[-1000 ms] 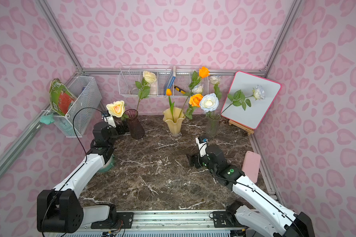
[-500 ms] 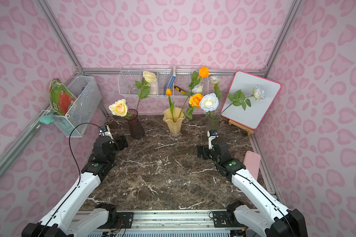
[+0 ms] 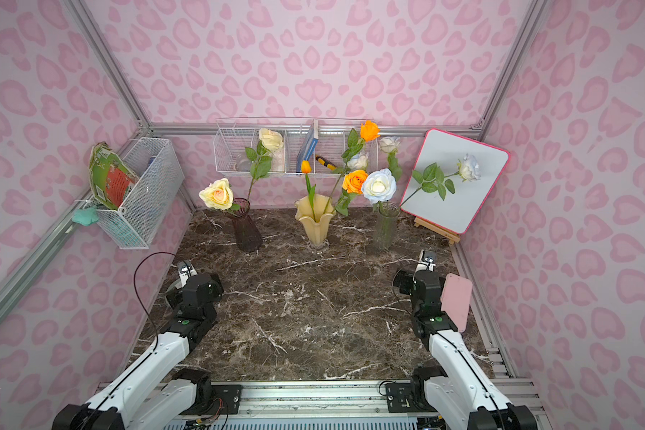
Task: Arrange the flowers in different vases according to their colors
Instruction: Reset both arms
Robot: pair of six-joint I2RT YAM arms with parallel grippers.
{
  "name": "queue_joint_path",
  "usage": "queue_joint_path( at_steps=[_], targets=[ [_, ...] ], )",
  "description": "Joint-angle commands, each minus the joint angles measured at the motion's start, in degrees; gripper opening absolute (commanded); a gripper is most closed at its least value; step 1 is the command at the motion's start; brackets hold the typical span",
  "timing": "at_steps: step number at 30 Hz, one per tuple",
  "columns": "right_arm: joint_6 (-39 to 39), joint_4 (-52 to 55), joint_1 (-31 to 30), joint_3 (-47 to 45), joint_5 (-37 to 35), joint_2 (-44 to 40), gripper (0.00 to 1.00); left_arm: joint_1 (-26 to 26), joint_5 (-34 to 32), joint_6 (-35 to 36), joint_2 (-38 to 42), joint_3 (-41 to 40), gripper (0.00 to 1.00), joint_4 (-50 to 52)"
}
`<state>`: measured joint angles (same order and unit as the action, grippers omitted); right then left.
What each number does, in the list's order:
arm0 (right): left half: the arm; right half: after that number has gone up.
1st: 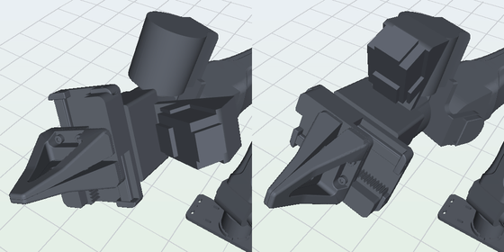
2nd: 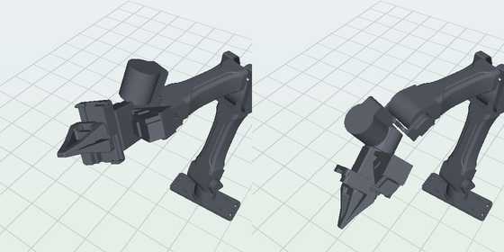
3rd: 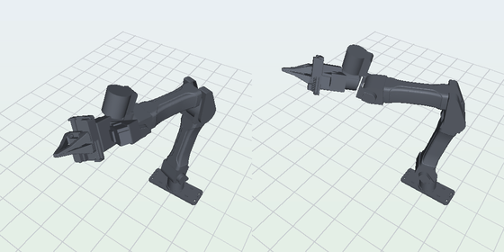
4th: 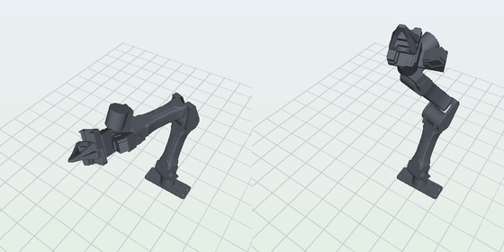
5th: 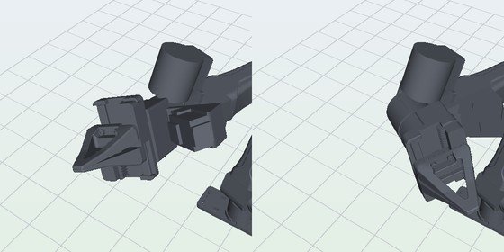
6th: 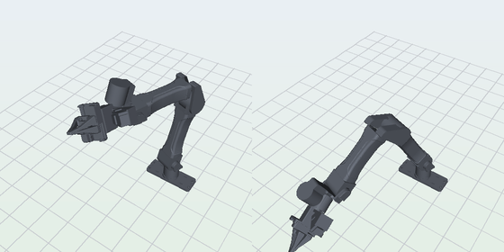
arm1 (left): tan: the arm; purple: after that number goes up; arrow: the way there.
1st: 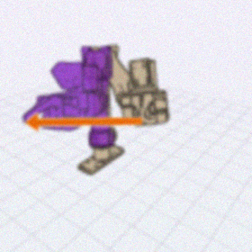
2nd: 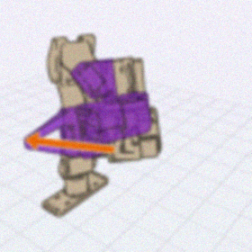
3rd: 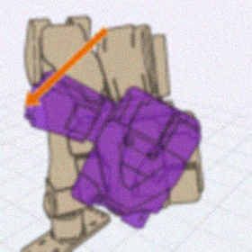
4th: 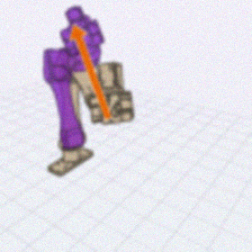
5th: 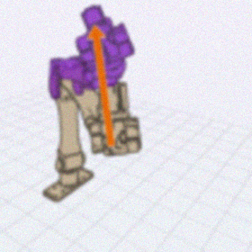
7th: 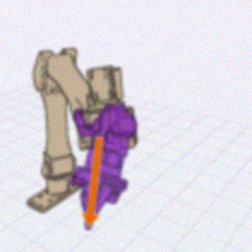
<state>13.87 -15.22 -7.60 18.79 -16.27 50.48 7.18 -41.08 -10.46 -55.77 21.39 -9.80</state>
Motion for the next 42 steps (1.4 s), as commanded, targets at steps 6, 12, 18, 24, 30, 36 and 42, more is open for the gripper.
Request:
queue_joint_path(
  at_steps=[6, 12, 18, 24, 30, 36, 42],
  targets=[
    [-7.96, -27.0, 6.27, -8.38, 1.8, -0.33, 0.99, -0.78, 0.41, -0.11, -14.08, -3.07, 0.99, -24.95],
    [-12.08, -38.0, 7.0, -12.62, 0.9, 6.64, 0.99, -3.42, 6.15, 4.45, -23.09, -1.07, 0.99, -35.95],
    [-10.7, -52.22, 7.38, -14.63, 8.09, 15.56, 0.99, -4.12, 10.48, 8.25, -31.67, 0.83, 0.95, -43.45],
    [-11.63, -67.85, 6.73, -12.94, 8.52, 33.56, 0.99, -6.34, 15.72, 6.42, -30.71, 0.93, 0.96, -40.71],
    [-10.13, -62.81, 5.9, -9.31, 3.83, 36.79, 0.99, -8.95, 22.81, 4.41, -31.99, 0.2, 0.96, -41.38],
    [-10.38, -63.99, 5.9, -7.94, 3.44, 39.08, 0.99, -10.32, 25.35, 5.11, -34.53, 1.84, 0.99, -41.55],
    [-10.61, -65.27, 5.84, -8.41, 3.44, 39.25, 0.99, -10.95, 26.23, 4.56, -34.18, 2.18, 0.99, -40.35]
  ],
)
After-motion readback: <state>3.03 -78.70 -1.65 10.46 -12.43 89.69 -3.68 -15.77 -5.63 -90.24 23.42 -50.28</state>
